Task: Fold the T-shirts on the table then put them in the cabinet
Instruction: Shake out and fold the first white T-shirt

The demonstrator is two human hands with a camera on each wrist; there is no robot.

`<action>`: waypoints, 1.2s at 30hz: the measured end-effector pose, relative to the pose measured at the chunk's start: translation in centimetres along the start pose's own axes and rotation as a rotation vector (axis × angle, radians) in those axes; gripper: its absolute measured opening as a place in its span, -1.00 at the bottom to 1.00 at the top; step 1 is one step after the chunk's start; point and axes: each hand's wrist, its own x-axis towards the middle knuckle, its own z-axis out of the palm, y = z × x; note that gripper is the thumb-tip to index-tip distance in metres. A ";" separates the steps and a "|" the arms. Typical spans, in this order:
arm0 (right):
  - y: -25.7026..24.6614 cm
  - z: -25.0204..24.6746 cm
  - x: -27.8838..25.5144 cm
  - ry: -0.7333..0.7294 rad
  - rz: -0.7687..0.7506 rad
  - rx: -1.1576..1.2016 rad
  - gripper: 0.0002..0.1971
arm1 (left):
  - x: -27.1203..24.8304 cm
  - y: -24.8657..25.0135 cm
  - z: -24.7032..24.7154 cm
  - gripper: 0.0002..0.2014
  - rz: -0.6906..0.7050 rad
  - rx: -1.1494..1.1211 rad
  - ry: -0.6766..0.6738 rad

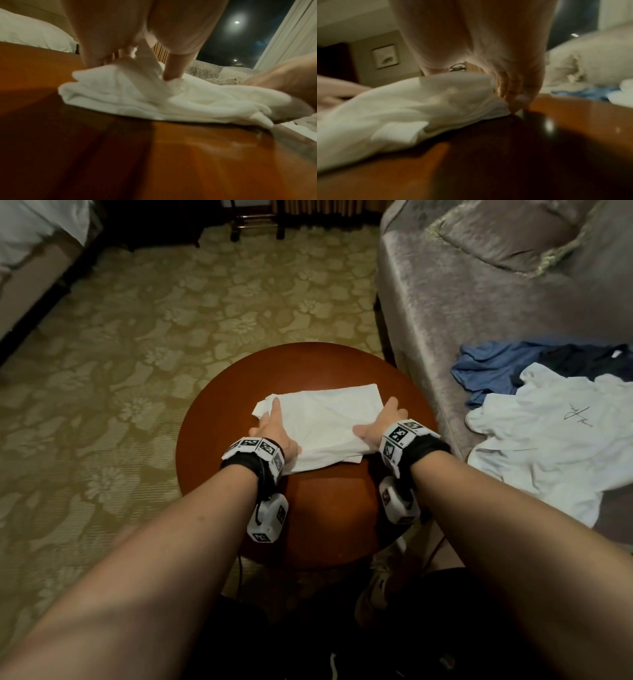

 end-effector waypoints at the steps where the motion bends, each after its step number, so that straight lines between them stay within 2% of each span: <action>1: 0.0 -0.3 0.3 -0.028 0.051 0.090 -0.08 | 0.1 0.0 0.2 0.04 0.021 -0.017 0.017; 4: -0.2 -0.7 0.8 -0.137 0.134 0.238 -0.11 | 0.4 0.4 0.4 0.06 -0.024 -0.187 0.066; 7: -0.1 -0.7 1.2 -0.180 0.103 0.213 -0.26 | 0.2 1.1 -0.4 0.09 -0.202 -0.465 0.092; 9: 0.1 -0.8 1.3 -0.187 0.082 0.193 -0.29 | 0.2 1.3 -1.0 0.09 -0.293 -0.516 0.068; 13: 0.6 -0.8 1.4 -0.175 -0.015 0.240 -0.49 | -0.6 1.7 -1.2 -0.26 -0.324 -0.504 0.016; 17: 0.3 -1.7 0.2 -0.047 -0.018 0.162 -0.49 | -1.3 2.0 -1.5 -0.34 -0.214 -0.538 0.062; 21: 0.7 -3.5 -0.7 0.101 -0.109 0.235 -0.56 | -3.3 3.1 -2.9 -0.11 -0.048 -0.566 0.129; 25: 1.9 -7.0 -2.3 0.224 -0.173 0.279 -0.66 | -6.3 5.4 -4.0 -0.19 0.183 -0.567 0.134; 29: 4.4 -11.0 -4.3 0.334 -0.222 0.333 -0.71 | -9.6 8.9 -4.4 -0.26 0.292 -0.600 0.112; 32: 6.9 -14.4 -6.2 0.429 -0.237 0.366 -0.85 | -12.3 12.1 -4.2 -0.28 0.372 -0.654 0.106; 36: 10.8 -18.9 -9.3 0.556 -0.209 0.364 -0.82 | -15.3 16.1 -3.1 -0.33 0.543 -0.626 0.080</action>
